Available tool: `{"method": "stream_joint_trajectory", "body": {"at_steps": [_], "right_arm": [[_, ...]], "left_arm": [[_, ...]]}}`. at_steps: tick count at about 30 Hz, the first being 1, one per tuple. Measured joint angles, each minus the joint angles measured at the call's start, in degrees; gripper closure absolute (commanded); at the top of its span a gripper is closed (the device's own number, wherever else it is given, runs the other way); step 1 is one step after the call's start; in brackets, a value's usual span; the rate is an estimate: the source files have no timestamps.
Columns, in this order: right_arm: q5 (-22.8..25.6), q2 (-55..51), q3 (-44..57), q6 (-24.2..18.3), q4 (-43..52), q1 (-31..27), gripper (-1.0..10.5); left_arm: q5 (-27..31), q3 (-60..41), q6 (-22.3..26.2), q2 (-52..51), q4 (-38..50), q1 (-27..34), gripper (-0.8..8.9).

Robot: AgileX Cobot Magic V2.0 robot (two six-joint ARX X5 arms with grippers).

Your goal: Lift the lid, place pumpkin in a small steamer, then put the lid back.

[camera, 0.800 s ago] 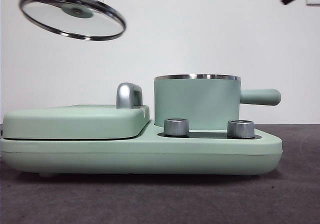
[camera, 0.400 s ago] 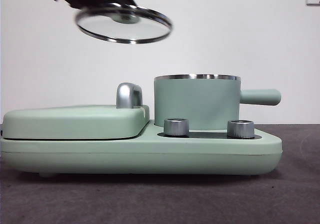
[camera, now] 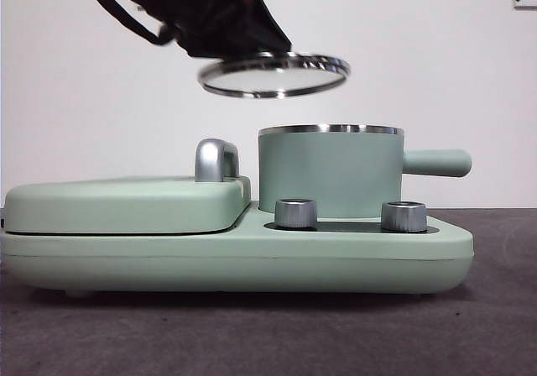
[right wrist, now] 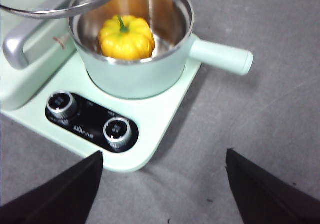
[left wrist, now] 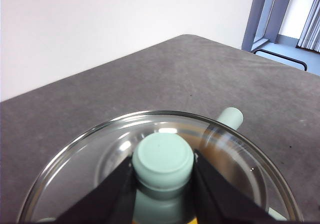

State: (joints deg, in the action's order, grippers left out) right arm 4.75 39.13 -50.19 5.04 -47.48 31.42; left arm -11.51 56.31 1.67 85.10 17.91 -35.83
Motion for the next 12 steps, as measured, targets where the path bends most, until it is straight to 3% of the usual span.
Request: {"method": "stream_joint_trajectory", "body": {"at_steps": [12], "right_arm": [[1.4, 0.0, 0.0, 0.0, -1.1, 0.0, 5.7]], "left_arm": [[0.7, 9.3, 0.3, 11.0, 2.2, -3.0, 7.98]]}}
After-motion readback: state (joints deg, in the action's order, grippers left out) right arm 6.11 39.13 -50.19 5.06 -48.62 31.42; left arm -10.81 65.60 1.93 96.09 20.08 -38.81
